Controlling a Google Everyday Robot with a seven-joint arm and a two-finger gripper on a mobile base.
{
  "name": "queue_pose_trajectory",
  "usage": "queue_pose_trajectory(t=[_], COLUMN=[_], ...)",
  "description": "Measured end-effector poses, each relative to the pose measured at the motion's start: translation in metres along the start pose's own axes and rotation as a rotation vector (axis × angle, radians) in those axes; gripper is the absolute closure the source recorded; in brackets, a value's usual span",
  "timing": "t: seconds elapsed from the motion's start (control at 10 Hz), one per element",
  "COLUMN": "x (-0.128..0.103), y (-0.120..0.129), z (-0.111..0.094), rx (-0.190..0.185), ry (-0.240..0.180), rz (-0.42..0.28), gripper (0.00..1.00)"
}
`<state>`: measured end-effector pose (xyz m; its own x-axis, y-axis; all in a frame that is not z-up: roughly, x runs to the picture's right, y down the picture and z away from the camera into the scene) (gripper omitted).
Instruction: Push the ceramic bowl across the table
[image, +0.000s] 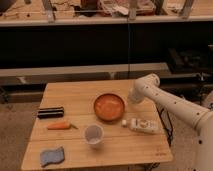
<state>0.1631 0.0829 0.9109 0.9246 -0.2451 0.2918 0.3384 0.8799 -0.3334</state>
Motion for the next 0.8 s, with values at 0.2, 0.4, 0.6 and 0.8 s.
queue_pose_trajectory(t=[0.2, 0.4, 0.6, 0.8], x=[-0.006, -0.011, -0.015, -0.018], y=[-0.003, -0.002, -0.002, -0.002], z=[0.001, 0.003, 0.004, 0.004], rx=[-0.004, -0.013, -0.015, -0.016], ry=[-0.001, 0.0, 0.001, -0.001], rz=[-0.01, -0.019, -0.027, -0.031], gripper=[0.96, 0.96, 0.96, 0.96])
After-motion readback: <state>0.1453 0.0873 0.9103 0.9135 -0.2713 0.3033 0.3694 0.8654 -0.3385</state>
